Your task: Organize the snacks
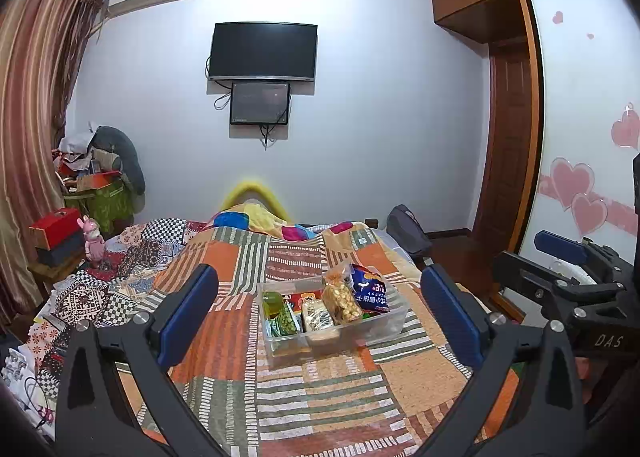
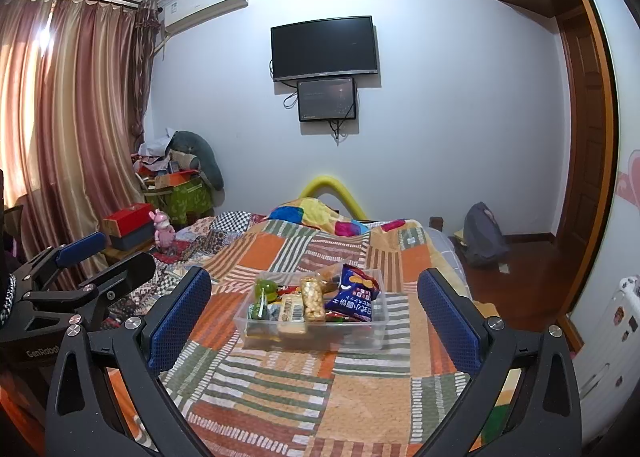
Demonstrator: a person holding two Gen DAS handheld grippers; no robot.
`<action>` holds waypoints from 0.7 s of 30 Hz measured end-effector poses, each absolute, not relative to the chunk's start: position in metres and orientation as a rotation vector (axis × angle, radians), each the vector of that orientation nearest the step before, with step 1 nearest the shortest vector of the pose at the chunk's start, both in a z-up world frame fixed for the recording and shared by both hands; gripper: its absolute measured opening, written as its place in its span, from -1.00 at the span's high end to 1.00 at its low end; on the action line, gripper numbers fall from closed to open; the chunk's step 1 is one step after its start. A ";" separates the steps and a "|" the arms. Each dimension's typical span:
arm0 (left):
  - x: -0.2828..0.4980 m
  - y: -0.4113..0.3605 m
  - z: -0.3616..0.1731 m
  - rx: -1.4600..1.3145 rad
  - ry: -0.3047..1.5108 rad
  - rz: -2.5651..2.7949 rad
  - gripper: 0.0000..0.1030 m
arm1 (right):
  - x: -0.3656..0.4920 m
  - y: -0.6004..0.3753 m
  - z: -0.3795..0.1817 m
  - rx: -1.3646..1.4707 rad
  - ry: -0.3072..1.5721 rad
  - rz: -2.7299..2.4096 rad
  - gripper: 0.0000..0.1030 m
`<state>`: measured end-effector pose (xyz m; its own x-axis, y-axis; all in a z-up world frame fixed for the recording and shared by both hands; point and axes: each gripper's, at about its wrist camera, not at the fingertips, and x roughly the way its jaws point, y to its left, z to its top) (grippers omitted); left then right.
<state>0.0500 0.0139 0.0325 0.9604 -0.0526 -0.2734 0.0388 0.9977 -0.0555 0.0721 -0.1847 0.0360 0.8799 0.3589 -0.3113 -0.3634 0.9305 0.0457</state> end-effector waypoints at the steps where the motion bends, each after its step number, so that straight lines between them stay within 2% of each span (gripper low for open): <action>1: 0.050 0.014 0.032 -0.050 0.279 -0.047 -1.00 | 0.072 -0.185 0.036 -0.015 0.321 0.377 -1.00; 21: 0.048 0.012 0.032 -0.051 0.273 -0.088 -1.00 | 0.072 -0.188 0.039 -0.014 0.315 0.371 -1.00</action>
<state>0.0476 0.0120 0.0317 0.9593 -0.0933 -0.2667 0.0795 0.9949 -0.0622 0.0716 -0.1878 0.0389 0.8838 0.3542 -0.3056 -0.3586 0.9325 0.0439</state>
